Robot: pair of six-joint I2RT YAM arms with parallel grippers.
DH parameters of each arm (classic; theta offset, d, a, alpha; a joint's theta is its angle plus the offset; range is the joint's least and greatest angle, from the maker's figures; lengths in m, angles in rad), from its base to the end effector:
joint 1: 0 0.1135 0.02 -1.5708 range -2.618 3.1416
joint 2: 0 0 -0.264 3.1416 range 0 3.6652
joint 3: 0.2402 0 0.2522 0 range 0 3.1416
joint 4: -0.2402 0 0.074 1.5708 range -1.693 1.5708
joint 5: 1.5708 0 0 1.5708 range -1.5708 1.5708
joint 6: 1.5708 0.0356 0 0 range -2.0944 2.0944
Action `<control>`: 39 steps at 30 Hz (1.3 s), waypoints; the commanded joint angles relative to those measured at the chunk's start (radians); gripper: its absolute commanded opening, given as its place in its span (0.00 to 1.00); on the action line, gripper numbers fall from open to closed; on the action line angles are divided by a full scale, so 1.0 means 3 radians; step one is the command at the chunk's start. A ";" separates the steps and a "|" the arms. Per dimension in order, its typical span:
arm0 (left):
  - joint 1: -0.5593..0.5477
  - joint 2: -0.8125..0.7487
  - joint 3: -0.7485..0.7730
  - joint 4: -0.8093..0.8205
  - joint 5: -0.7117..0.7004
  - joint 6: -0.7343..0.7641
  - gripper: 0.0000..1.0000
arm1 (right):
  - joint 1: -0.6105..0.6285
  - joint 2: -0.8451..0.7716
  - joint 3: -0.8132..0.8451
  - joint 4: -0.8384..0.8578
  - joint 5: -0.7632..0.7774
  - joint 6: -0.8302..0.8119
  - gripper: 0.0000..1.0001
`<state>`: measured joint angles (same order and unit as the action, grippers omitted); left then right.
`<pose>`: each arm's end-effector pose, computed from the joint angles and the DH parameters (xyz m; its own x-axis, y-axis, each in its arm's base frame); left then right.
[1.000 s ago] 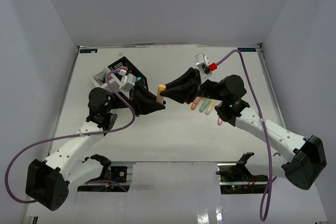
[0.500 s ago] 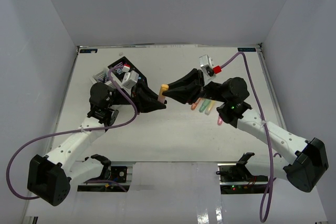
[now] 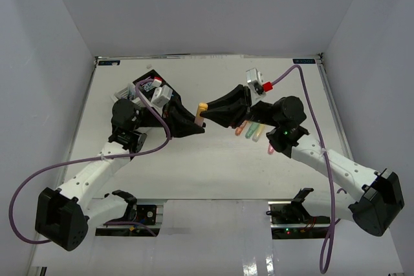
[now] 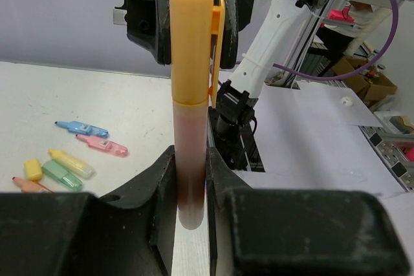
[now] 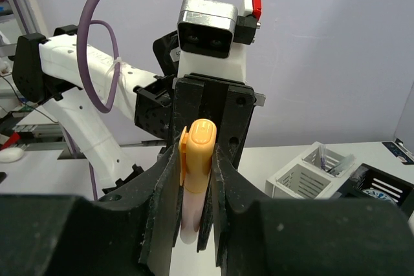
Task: Sort the stationery into containers
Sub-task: Close the pen cap on the pen.
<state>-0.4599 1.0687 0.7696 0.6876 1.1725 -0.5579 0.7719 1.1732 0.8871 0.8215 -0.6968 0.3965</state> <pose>0.1879 -0.1297 0.3633 -0.2078 -0.1262 -0.9700 0.9742 -0.1154 -0.1937 0.1681 0.1955 0.3970 -0.0221 0.3918 -0.9198 -0.9994 0.0144 0.0301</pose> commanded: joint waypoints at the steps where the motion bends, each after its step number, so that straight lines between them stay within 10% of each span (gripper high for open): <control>1: 0.0019 -0.0167 0.0559 0.0761 -0.0580 -0.0073 0.00 | 0.0091 0.0374 -0.0400 -0.1225 -0.0612 -0.0120 0.08; 23: 0.0019 -0.0520 -0.0152 -0.0119 -0.0094 0.0464 0.00 | 0.0086 0.0062 0.0121 -0.1700 -0.0372 -0.0432 0.09; 39: 0.0019 -0.0494 -0.0208 -0.0124 -0.0083 0.0484 0.00 | 0.0081 0.0011 0.0203 -0.1767 -0.0331 -0.0488 0.43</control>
<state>-0.4522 0.9543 0.6781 0.5785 1.1679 -0.4225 0.7971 1.1740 0.9531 0.3744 -0.7792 0.2749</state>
